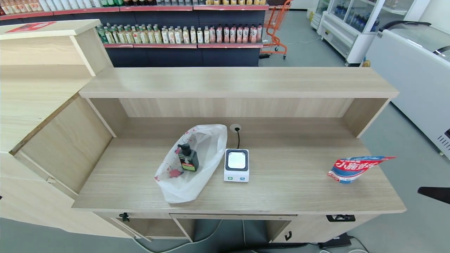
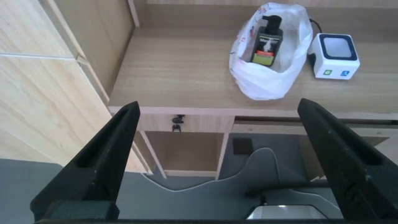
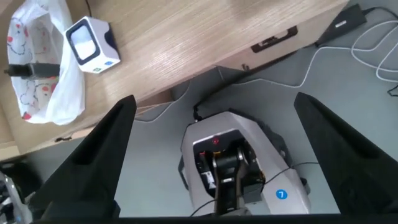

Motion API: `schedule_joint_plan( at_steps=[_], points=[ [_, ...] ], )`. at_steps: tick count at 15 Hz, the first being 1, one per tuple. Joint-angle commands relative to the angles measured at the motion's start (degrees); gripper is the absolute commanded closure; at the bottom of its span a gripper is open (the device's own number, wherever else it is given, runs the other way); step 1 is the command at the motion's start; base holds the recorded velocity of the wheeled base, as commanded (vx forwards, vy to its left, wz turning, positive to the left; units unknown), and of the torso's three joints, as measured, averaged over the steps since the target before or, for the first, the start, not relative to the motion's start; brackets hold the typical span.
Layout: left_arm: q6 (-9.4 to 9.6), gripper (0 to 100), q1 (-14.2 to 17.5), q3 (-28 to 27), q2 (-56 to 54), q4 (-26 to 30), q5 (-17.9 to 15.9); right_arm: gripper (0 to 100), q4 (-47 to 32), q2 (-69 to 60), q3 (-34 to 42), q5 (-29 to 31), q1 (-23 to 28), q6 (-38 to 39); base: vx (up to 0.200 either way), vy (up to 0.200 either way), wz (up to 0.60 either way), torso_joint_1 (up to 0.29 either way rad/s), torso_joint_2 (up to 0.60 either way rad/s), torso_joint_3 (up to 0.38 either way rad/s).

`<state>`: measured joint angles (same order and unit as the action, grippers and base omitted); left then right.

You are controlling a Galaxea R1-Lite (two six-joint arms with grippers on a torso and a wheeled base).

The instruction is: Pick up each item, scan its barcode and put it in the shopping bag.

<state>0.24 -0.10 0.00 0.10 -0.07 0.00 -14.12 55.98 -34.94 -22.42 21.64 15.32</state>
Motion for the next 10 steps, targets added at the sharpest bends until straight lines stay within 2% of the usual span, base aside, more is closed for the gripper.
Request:
schedule_joint_plan(
  at_steps=[1,10],
  points=[
    [0.02,0,0.01,0.00,-0.01,-0.01,0.00,0,-0.03,0.80,-0.04,0.01,0.51,0.06,0.000,-0.200,0.00,0.012,0.01,0.002],
    [0.02,0,0.01,0.00,-0.01,-0.01,0.00,0,-0.21,4.23,-4.00,-0.26,0.69,6.30,0.000,-0.200,0.00,0.001,0.00,0.003]
  ],
)
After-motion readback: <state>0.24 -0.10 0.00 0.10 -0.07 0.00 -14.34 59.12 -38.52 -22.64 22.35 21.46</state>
